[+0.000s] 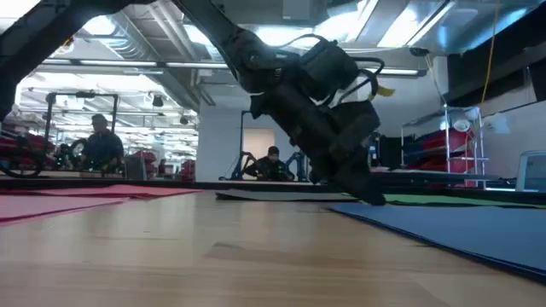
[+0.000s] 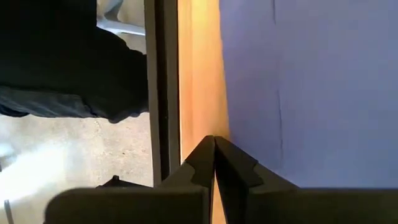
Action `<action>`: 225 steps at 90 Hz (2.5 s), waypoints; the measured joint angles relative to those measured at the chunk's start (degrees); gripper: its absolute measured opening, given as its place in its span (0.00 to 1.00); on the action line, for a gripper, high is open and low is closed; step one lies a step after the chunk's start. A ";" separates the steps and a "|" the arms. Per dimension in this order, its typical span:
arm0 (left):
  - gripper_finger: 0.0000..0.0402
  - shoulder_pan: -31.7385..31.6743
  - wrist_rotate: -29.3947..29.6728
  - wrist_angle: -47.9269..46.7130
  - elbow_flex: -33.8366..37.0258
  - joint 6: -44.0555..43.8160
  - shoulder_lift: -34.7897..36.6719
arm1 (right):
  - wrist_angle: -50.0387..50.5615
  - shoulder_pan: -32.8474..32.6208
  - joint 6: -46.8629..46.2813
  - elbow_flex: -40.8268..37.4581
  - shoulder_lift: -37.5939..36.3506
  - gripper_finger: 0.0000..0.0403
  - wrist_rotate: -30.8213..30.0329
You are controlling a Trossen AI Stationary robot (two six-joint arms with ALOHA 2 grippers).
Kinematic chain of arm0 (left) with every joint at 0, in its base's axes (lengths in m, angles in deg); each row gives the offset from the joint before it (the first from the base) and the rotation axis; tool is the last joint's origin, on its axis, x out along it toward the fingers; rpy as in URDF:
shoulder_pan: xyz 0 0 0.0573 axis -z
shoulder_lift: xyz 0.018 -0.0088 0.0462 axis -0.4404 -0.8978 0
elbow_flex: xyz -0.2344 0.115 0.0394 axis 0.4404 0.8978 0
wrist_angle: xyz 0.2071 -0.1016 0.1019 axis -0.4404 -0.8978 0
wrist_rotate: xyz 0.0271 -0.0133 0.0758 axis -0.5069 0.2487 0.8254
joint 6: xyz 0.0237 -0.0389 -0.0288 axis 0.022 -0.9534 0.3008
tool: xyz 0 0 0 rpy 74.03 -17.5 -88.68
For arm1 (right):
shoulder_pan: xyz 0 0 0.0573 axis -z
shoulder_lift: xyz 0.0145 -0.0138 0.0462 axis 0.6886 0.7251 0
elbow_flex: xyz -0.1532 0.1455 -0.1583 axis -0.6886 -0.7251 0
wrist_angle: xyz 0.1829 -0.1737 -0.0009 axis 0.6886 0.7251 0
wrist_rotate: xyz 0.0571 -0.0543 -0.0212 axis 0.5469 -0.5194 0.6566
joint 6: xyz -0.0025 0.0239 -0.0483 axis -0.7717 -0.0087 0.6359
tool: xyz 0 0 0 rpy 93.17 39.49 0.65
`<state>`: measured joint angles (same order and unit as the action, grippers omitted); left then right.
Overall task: Organize paper
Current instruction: Stack the left blue paper on the stacked blue paper
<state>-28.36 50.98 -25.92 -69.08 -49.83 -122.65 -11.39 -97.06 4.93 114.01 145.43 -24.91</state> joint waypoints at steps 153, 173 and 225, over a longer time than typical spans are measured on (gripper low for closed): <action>0.00 1.52 -0.61 -0.22 0.15 1.64 -0.13 | 3.41 0.70 -1.66 -0.13 0.02 0.00 -4.11; 0.00 1.52 -0.60 -1.06 -0.26 1.60 0.15 | 3.44 0.70 -1.66 -0.15 0.03 0.00 -4.11; 0.00 5.96 2.20 -14.79 -4.69 7.56 7.58 | 3.08 0.70 -1.42 -0.19 0.04 0.00 -4.30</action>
<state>-22.40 53.18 -40.71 -73.77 -42.27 -115.07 -8.31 -96.36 3.51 113.82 145.47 -29.21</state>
